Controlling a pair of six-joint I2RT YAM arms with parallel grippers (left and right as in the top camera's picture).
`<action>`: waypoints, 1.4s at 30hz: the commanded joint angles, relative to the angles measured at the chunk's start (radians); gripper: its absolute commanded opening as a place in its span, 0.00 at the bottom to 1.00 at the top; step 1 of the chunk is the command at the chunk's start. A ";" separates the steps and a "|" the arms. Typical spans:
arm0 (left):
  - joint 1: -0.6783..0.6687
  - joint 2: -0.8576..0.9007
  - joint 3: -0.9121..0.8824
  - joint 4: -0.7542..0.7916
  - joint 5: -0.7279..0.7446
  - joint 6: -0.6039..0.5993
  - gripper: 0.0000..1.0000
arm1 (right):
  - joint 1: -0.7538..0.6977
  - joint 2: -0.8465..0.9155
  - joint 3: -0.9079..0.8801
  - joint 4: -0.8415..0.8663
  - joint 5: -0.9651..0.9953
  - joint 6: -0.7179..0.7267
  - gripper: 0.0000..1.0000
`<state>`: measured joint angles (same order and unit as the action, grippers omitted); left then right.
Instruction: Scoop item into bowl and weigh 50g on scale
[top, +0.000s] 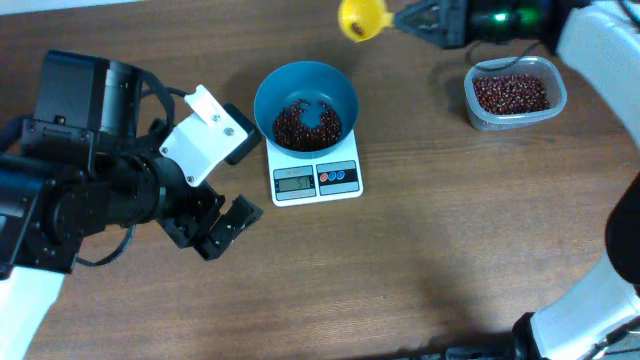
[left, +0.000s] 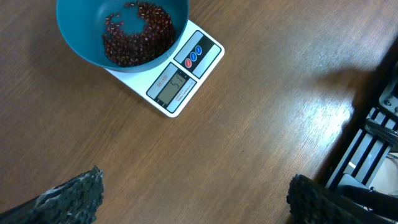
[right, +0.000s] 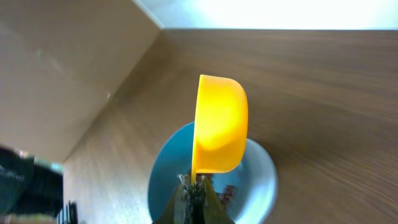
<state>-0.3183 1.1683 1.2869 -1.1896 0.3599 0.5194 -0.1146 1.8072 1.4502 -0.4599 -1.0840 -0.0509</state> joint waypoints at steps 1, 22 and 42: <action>-0.002 0.000 0.007 -0.001 0.010 -0.010 0.98 | -0.079 -0.031 0.020 0.003 -0.042 0.046 0.04; -0.002 0.000 0.007 -0.001 0.010 -0.010 0.99 | 0.074 -0.031 0.020 -0.049 -0.042 0.040 0.04; -0.002 0.000 0.007 -0.001 0.010 -0.010 0.98 | 0.286 0.026 0.019 -0.240 0.322 -0.346 0.04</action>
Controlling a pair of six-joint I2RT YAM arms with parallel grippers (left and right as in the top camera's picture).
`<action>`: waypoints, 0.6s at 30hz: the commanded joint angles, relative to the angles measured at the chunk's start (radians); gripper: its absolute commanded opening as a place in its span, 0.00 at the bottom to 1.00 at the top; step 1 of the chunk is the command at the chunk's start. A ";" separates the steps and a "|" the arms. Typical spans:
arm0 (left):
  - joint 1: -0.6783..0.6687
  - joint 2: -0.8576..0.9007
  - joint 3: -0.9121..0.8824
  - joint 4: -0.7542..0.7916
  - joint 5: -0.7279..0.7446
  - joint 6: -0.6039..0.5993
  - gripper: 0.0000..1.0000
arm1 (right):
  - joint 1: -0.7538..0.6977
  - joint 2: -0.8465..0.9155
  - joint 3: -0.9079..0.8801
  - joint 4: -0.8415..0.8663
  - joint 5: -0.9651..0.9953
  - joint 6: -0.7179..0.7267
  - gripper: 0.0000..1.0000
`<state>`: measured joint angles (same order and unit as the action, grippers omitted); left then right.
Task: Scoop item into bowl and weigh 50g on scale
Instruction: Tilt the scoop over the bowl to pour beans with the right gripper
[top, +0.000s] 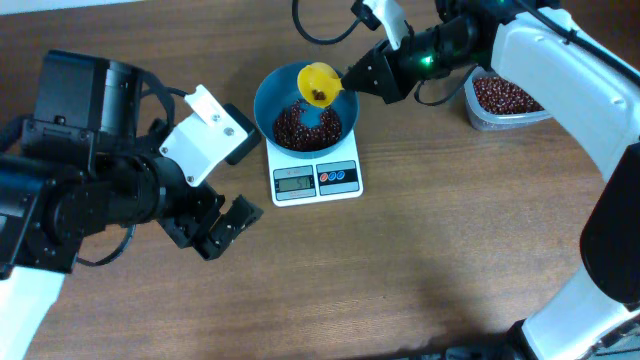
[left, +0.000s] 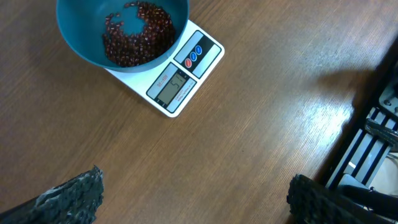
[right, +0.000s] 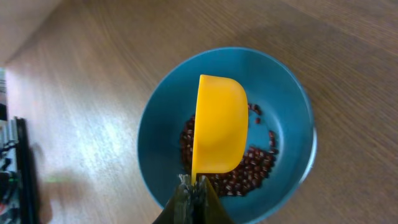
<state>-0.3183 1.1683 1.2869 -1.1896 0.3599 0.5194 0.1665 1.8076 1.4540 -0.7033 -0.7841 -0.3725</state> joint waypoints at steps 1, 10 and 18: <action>-0.002 0.000 0.007 -0.001 0.010 -0.010 0.98 | 0.005 0.031 0.015 0.003 0.021 -0.042 0.04; -0.002 0.000 0.007 -0.001 0.010 -0.010 0.98 | 0.030 0.047 0.015 0.042 0.067 -0.111 0.04; -0.002 0.000 0.007 -0.001 0.010 -0.010 0.98 | 0.076 0.060 0.015 0.056 0.146 -0.119 0.04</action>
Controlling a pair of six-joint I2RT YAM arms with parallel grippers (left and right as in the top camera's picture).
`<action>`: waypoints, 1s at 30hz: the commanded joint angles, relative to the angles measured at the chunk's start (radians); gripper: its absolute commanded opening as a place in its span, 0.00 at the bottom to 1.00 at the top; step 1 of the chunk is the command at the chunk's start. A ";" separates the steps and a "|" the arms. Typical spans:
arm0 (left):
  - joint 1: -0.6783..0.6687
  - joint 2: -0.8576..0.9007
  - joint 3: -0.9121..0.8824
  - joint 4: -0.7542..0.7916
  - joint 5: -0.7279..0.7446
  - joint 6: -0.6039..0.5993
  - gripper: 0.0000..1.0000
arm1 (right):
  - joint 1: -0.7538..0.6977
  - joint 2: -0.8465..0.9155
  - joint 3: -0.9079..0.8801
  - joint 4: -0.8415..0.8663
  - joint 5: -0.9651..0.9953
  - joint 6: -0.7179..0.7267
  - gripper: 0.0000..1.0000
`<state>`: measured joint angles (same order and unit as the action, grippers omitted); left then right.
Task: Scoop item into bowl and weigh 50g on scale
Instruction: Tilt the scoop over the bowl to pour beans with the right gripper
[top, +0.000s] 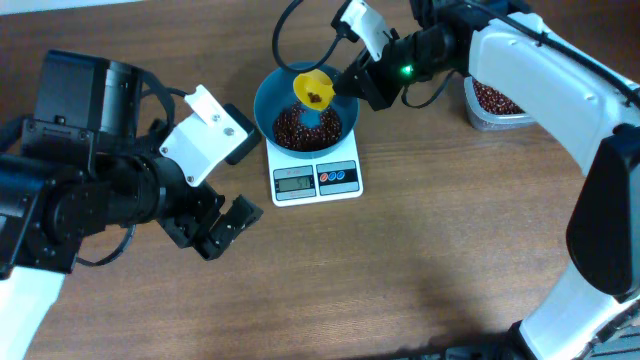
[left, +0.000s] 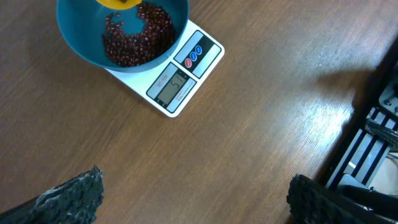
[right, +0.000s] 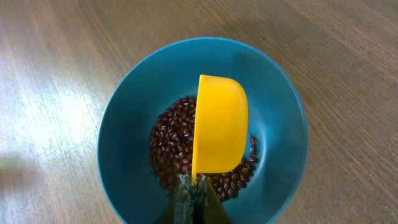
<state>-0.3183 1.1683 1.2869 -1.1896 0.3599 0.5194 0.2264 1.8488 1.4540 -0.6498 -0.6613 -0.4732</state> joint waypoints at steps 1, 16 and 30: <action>-0.002 0.000 0.007 -0.001 0.011 -0.010 0.98 | 0.023 0.027 0.015 0.003 0.027 -0.021 0.04; -0.002 0.000 0.007 -0.001 0.010 -0.010 0.98 | 0.098 0.056 0.015 0.003 0.207 -0.175 0.04; -0.002 0.000 0.007 -0.001 0.010 -0.010 0.98 | 0.115 0.056 0.015 -0.071 0.192 -0.177 0.04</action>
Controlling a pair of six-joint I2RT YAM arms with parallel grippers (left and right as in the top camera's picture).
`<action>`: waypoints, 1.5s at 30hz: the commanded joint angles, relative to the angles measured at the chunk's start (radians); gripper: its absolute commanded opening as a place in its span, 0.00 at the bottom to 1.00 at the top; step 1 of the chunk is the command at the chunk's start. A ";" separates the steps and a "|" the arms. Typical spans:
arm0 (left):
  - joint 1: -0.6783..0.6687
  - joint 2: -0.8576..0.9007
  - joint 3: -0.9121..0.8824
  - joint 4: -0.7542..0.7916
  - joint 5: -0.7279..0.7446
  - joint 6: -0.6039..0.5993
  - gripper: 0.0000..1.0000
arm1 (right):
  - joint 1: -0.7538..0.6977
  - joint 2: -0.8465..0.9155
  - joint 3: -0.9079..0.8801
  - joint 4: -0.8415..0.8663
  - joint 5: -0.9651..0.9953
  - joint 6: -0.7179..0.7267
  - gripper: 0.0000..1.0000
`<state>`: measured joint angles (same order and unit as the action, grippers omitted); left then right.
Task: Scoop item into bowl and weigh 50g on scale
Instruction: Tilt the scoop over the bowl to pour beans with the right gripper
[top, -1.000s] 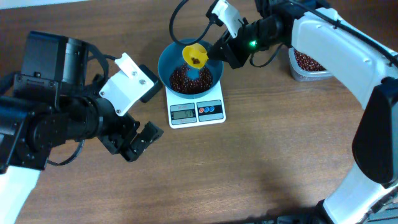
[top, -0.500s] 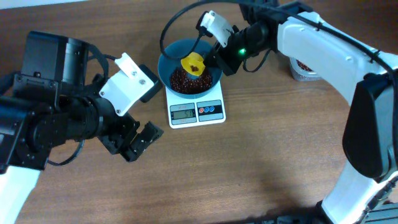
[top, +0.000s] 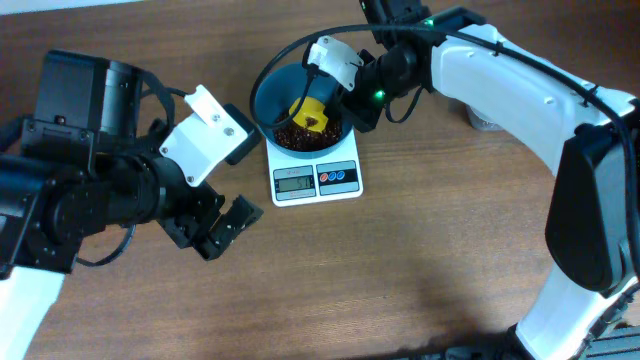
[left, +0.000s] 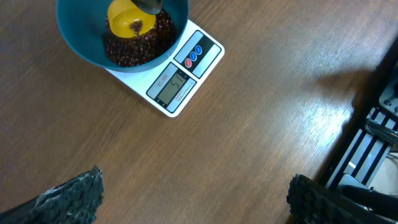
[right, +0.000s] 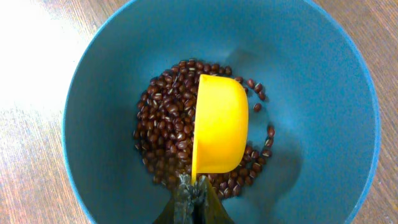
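Note:
A blue bowl (top: 268, 84) holding dark red beans (right: 165, 134) stands on a white scale (top: 317, 180). In the left wrist view, the scale's (left: 184, 76) display shows digits that look like 51. My right gripper (right: 193, 198) is shut on the handle of a yellow scoop (right: 219, 129). The scoop (top: 309, 111) is down inside the bowl (right: 348, 81), against the bean pile, with a few beans in its cup (left: 127, 14). My left gripper (left: 196, 205) hangs open over bare table, left of and below the scale.
The clear container of beans (top: 484, 123) at the back right is almost wholly hidden behind my right arm. My left arm's bulk fills the left side of the table. Bare wood lies in front of the scale.
The scoop was held above the bowl's beans; now it is lower, down inside the bowl at the bean pile. My right arm reaches further left. The left arm has not moved.
The scoop was first held high behind the bowl, between bowl and container. Then it was at the bowl's right rim with some beans in it, then above the bowl's middle. Now it is down among the beans. The left gripper stayed open and still.

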<state>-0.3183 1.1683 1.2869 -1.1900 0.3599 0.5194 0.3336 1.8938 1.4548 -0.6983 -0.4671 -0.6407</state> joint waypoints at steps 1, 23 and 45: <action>-0.002 0.000 0.007 -0.001 0.010 -0.010 0.99 | 0.008 0.011 0.014 -0.022 -0.023 -0.010 0.04; -0.002 0.000 0.007 -0.001 0.010 -0.010 0.99 | -0.007 0.011 0.016 -0.092 -0.258 0.108 0.04; -0.002 0.000 0.007 -0.001 0.010 -0.010 0.98 | -0.166 0.011 0.015 0.031 -0.229 0.253 0.04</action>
<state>-0.3183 1.1683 1.2869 -1.1896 0.3599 0.5194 0.1349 1.8938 1.4551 -0.7132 -0.8768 -0.3847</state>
